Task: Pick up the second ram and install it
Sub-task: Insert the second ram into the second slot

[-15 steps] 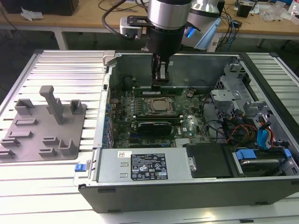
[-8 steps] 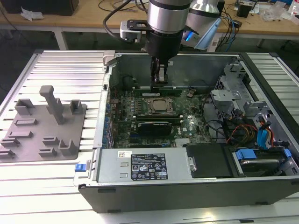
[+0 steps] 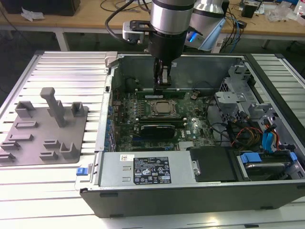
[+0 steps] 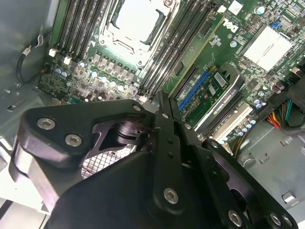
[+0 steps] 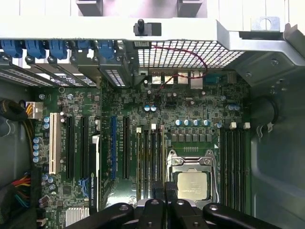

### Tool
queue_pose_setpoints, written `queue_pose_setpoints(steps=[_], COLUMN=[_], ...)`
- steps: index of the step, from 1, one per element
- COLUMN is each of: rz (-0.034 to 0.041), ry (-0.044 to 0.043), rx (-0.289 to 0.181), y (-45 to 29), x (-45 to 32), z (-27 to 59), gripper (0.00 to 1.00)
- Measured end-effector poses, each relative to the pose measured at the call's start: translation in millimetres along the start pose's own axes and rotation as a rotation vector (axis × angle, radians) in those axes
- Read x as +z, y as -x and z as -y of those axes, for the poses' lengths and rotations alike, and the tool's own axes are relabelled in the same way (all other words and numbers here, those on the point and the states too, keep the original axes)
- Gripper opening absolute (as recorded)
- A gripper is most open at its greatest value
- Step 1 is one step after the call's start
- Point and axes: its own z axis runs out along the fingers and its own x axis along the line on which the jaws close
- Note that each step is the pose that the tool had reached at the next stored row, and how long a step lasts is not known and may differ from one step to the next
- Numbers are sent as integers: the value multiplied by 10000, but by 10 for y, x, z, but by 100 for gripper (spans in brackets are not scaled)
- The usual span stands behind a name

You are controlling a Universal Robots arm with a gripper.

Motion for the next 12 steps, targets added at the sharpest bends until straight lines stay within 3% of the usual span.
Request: queue_pose_setpoints(steps=[6,12], rz=[1,1], ry=[-1,-2], rx=[5,4], y=[1,-1], x=[13,114], z=[-4,-39], gripper=[9,9])
